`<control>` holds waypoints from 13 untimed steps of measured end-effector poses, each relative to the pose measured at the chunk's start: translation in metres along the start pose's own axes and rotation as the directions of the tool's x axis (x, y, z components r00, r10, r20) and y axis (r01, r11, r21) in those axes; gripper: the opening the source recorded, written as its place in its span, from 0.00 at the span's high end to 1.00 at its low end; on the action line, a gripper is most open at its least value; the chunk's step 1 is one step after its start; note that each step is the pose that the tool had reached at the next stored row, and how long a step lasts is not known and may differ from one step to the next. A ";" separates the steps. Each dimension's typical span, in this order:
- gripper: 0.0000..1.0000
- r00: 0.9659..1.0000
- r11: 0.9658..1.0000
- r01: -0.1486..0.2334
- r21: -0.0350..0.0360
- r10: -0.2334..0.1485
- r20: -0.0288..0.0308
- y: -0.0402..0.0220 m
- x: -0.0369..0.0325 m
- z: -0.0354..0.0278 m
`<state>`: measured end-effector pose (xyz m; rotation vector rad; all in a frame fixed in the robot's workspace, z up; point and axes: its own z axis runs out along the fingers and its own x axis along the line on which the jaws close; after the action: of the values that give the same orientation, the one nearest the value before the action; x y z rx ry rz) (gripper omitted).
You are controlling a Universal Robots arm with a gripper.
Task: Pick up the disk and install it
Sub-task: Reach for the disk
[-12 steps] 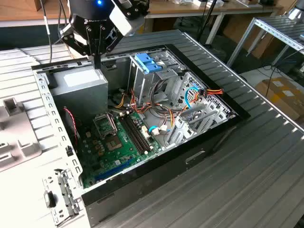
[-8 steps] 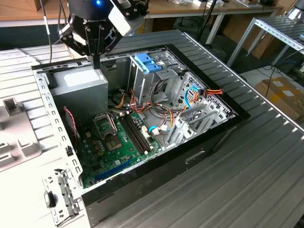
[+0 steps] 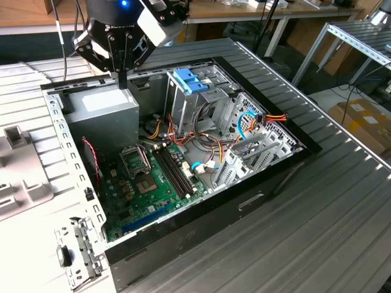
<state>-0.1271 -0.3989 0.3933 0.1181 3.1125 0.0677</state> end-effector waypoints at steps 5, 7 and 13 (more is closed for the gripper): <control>0.89 1.000 1.000 0.000 0.000 0.000 0.000 -0.0002 0.0025 -0.0001; 0.89 1.000 1.000 0.000 0.000 0.000 0.000 -0.0002 0.0030 -0.0001; 0.89 1.000 1.000 0.000 0.000 0.000 0.000 -0.0004 0.0052 -0.0002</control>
<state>-0.1324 -0.3989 0.3933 0.1179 3.1125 0.0676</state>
